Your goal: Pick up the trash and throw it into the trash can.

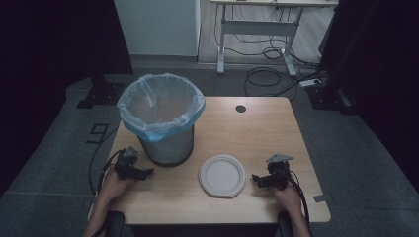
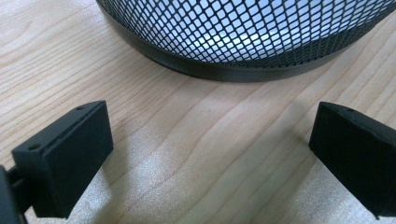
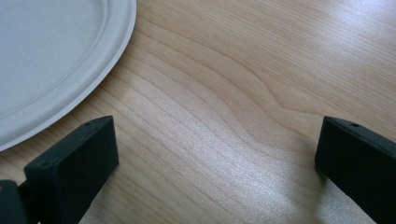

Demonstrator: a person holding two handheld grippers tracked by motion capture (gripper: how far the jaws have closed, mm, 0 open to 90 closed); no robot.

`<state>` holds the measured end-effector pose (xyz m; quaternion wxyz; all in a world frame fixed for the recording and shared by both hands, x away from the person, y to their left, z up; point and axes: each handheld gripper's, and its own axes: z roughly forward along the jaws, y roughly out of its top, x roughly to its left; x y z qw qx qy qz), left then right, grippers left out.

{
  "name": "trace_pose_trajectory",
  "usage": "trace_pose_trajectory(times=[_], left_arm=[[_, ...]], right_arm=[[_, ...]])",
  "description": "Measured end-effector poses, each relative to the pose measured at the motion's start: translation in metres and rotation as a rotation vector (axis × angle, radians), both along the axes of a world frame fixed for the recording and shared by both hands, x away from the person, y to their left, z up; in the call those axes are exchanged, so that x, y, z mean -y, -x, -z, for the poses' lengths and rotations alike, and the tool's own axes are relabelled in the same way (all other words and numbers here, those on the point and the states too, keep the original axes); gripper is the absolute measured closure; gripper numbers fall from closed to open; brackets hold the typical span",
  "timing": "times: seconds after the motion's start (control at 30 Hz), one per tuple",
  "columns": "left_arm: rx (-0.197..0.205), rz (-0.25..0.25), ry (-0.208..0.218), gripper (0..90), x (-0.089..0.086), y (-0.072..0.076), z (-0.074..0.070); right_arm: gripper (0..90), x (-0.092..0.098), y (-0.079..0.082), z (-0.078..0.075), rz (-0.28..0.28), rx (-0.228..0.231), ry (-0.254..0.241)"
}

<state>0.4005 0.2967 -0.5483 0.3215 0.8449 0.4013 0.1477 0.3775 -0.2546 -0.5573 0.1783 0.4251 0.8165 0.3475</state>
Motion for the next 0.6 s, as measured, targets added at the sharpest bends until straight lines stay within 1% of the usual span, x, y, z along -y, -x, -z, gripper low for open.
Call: trace_pose_trajectory(times=[0.6], left_arm=[[-0.001, 0.0, 0.001, 0.0, 0.0011, -0.0017, 0.0]], right_arm=[[0.0, -0.0005, 0.0004, -0.0001, 0.006, 0.0, 0.001]])
